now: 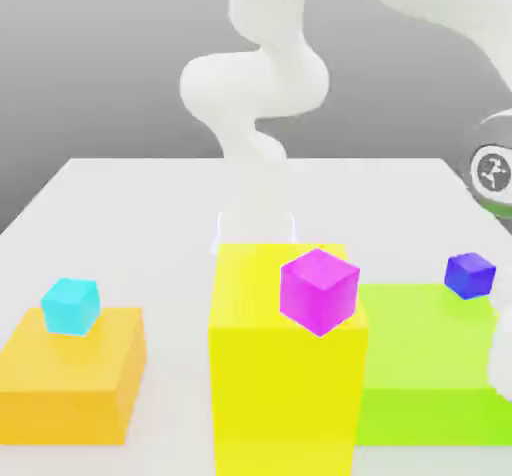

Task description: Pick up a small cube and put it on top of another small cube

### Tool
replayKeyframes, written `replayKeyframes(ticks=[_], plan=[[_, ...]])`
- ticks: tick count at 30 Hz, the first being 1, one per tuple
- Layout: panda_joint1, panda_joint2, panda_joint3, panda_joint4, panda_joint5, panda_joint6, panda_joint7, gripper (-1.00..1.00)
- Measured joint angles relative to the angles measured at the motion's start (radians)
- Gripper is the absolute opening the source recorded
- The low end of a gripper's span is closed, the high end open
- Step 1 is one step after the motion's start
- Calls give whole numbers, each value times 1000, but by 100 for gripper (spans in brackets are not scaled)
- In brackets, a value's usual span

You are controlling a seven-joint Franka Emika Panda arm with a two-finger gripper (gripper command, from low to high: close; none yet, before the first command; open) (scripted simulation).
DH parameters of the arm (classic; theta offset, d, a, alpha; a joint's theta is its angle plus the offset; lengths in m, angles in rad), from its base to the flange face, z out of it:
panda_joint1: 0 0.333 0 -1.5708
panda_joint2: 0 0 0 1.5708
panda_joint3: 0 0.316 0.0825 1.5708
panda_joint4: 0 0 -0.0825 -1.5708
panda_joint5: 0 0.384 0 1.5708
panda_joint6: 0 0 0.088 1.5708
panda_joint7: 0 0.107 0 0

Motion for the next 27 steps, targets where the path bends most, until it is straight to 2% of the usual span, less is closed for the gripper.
replayKeyframes(ticks=[4, 5, 11, 16, 27], plan=[[38, 145, -32, 35, -35, 89, 28, 0], [43, 165, -37, 39, -40, 104, 31, -100], [46, 175, -40, 42, -40, 113, 30, -100], [16, 44, -22, 22, -7, 21, -1, -100], [-242, -299, -220, -198, 39, -41, -85, -100]])
